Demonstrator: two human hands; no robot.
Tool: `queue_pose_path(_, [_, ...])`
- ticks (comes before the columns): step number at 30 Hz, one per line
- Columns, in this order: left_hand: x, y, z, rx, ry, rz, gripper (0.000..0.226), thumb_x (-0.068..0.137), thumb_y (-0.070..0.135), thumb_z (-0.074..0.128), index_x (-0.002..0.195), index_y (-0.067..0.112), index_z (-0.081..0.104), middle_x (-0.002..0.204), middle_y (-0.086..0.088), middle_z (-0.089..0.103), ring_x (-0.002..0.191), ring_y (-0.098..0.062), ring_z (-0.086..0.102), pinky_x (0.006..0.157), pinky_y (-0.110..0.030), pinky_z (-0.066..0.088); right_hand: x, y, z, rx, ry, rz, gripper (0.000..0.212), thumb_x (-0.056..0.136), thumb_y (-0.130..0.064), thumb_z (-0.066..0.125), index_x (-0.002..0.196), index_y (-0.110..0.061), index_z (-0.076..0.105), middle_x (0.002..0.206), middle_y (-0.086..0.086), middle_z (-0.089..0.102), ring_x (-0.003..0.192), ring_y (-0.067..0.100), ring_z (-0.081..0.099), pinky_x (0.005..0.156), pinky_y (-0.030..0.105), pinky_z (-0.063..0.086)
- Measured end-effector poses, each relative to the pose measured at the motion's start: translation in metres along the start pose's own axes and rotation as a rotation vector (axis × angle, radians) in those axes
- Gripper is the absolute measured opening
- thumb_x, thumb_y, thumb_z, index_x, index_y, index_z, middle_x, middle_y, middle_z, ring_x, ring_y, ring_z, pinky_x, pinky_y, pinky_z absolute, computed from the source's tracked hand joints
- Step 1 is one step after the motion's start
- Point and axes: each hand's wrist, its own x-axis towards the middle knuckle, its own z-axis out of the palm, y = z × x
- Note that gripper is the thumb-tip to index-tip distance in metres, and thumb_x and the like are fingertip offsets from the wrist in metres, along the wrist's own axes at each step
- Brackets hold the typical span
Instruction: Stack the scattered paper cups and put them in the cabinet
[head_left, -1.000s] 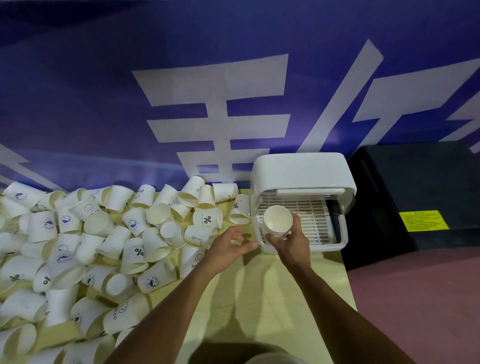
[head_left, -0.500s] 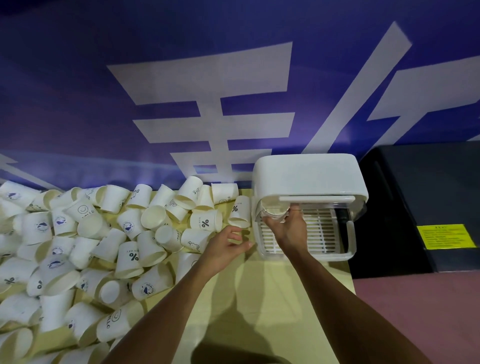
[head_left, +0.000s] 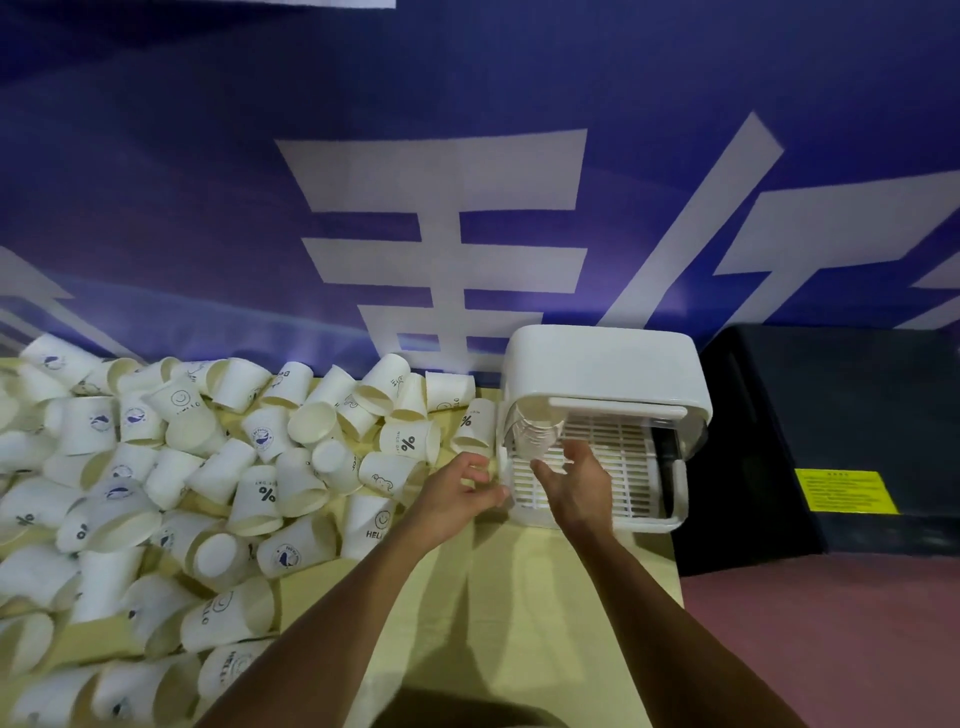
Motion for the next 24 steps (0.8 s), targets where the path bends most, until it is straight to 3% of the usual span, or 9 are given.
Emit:
queue_pose_path(4, [-0.030,-0.004,-0.009,-0.020,0.052,0.003,0.050,0.080,0.045,0.079,0.122,0.030,0.056,0.108,0.014,0.062,0.098,-0.001,0.062,0.080,-0.018,0.047,-0.035,-0.009,0.011,0.049,-0.042,-0.106,0.041,0.090,-0.030,0.070,0.127,-0.014,0.061,0.123,0.001,0.068,0.108,0.019,0.065,0.088,0.032,0.050])
queue_pose_path(11, [-0.097,-0.063,-0.058,-0.133,0.296,-0.069,0.044,0.079,0.038,0.080,0.115,0.027,0.058,0.106,0.008,0.063,0.097,-0.005,0.063,0.085,-0.024,0.052,-0.083,-0.049,0.076,0.026,-0.323,-0.306,0.042,0.089,-0.031,0.072,0.127,-0.016,0.061,0.122,-0.005,0.068,0.098,0.013,0.066,0.083,0.029,0.050])
queue_pose_path(15, [-0.139,-0.103,-0.092,-0.161,0.405,-0.107,0.045,0.080,0.035,0.081,0.116,0.022,0.058,0.108,0.003,0.064,0.099,-0.010,0.065,0.093,-0.030,0.053,-0.117,-0.067,0.117,0.010,-0.457,-0.354,0.043,0.088,-0.030,0.073,0.127,-0.017,0.061,0.121,-0.004,0.068,0.097,0.014,0.067,0.087,0.032,0.053])
queue_pose_path(20, [-0.179,-0.154,-0.136,-0.139,0.479,-0.162,0.048,0.078,0.032,0.083,0.118,0.020,0.060,0.105,0.005,0.063,0.100,-0.014,0.065,0.090,-0.029,0.053,-0.157,-0.078,0.170,-0.055,-0.564,-0.364,0.042,0.087,-0.030,0.074,0.124,-0.018,0.062,0.117,-0.003,0.069,0.096,0.014,0.067,0.089,0.034,0.054])
queue_pose_path(24, [-0.202,-0.197,-0.177,-0.144,0.488,-0.185,0.043,0.079,0.034,0.082,0.115,0.028,0.060,0.108,0.008,0.064,0.102,-0.013,0.065,0.091,-0.030,0.053,-0.183,-0.092,0.210,-0.136,-0.601,-0.364,0.042,0.086,-0.028,0.075,0.124,-0.017,0.061,0.119,0.000,0.067,0.092,0.018,0.066,0.087,0.035,0.053])
